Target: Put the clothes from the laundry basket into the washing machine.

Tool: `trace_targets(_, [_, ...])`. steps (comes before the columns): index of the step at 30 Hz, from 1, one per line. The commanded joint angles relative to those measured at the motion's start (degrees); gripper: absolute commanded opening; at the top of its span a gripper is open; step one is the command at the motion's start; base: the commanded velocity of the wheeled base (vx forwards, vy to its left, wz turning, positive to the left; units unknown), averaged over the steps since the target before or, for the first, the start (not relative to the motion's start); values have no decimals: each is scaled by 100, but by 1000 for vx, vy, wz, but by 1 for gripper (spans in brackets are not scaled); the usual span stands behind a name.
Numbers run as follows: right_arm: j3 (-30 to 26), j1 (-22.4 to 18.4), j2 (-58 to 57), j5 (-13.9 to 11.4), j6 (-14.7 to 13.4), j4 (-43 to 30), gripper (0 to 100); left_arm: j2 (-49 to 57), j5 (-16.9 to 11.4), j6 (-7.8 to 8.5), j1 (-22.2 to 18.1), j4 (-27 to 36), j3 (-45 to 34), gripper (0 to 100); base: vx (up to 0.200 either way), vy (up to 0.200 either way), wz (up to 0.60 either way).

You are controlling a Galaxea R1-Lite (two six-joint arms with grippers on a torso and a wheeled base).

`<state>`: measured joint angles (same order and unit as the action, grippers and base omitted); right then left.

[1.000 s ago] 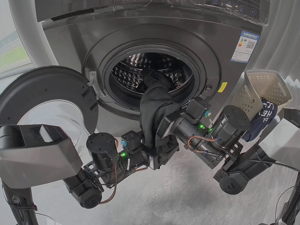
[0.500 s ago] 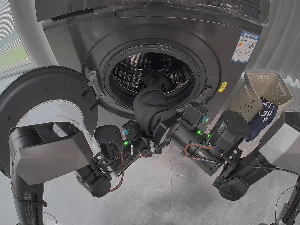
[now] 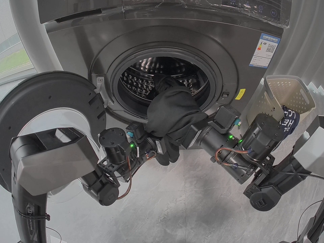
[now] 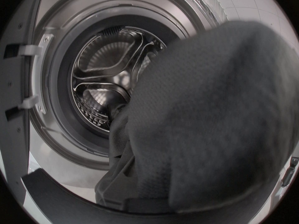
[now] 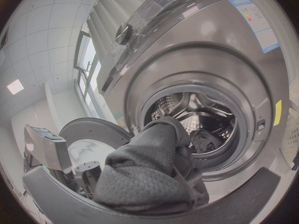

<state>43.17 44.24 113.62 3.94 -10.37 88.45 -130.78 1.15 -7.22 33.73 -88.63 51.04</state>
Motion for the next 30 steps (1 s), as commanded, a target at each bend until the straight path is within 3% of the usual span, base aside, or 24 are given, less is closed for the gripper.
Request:
trace_targets(1, [-212,-469,-68,-7,-52,-4,0,606,17,-34,-42,3,-147,0,0,0,0])
trace_targets(4, [-221,-478,-68,-7,-52,-4,0,624,8,-34,-42,3,-156,0,0,0,0])
trace_targets(13, [-555,-355,301,11,-61,5,0,1283,-79,-8,28,-14,-1149,0,0,0,0])
trace_targets(30, [-915,-311,196,-25,35,5,0,1670,8,1,81,12,-1052,0,0,0,0])
